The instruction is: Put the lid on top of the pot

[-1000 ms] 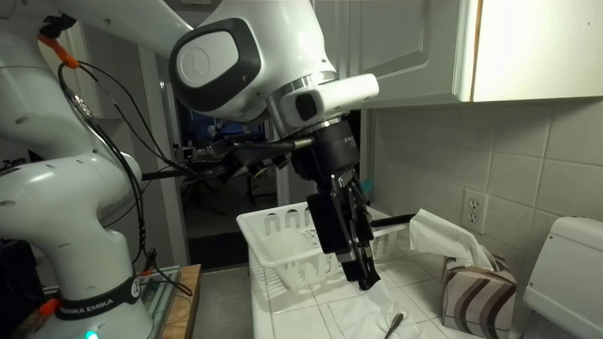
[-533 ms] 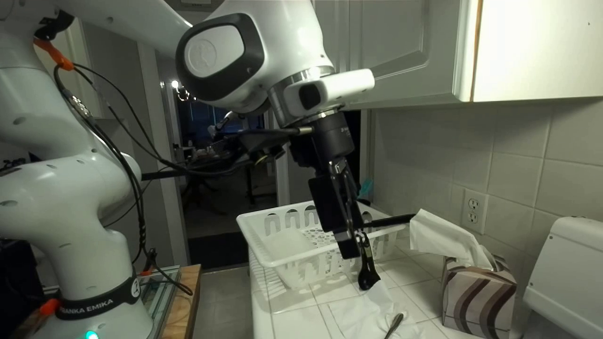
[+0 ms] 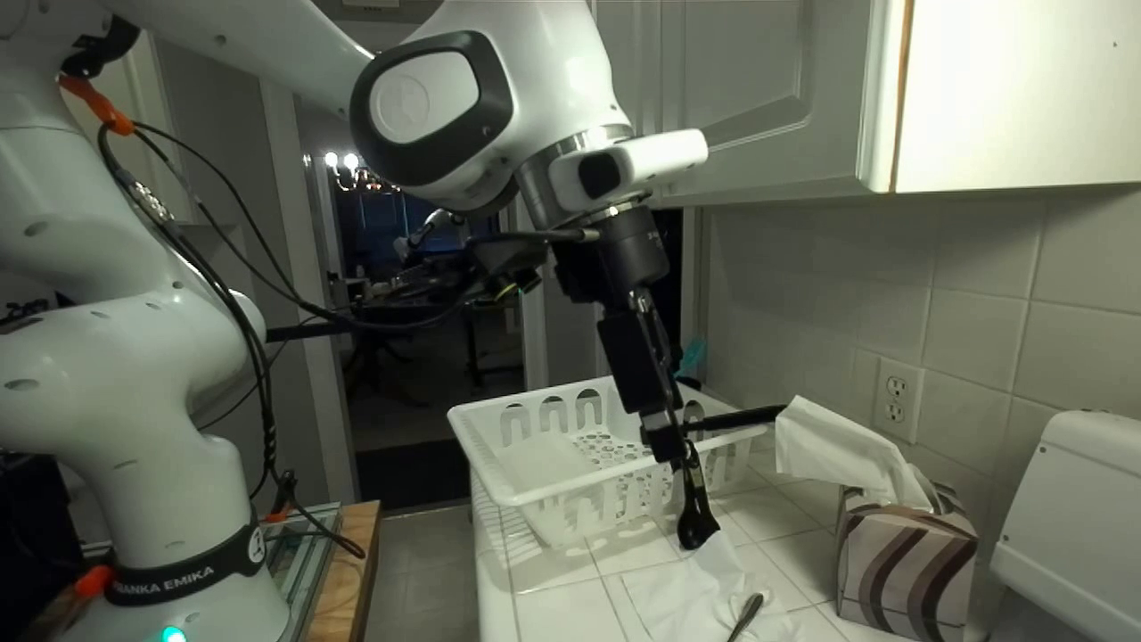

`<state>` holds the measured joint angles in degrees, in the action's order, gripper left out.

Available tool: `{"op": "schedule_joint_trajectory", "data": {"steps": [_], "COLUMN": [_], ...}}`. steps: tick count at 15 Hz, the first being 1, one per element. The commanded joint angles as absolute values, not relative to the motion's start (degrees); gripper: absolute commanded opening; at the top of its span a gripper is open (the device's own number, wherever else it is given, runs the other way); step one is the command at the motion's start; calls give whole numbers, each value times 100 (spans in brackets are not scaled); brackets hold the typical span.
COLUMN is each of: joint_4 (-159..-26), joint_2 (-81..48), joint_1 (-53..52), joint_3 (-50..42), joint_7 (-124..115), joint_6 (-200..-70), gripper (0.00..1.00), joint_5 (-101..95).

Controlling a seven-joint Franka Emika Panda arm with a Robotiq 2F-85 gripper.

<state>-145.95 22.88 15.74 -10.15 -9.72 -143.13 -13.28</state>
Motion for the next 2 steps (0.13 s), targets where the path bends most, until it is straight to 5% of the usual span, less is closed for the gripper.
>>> {"op": "schedule_joint_trajectory", "data": {"steps": [1, 2], "joint_4": [-14587, -14587], "joint_2": [2283, 2282], "joint_1": [1654, 1659], "joint_3": [-945, -946], "joint_7": [-929, -929], "joint_6": [-14303, -14303], "gripper": [100, 100], "joint_5": [-1275, -1276]}}
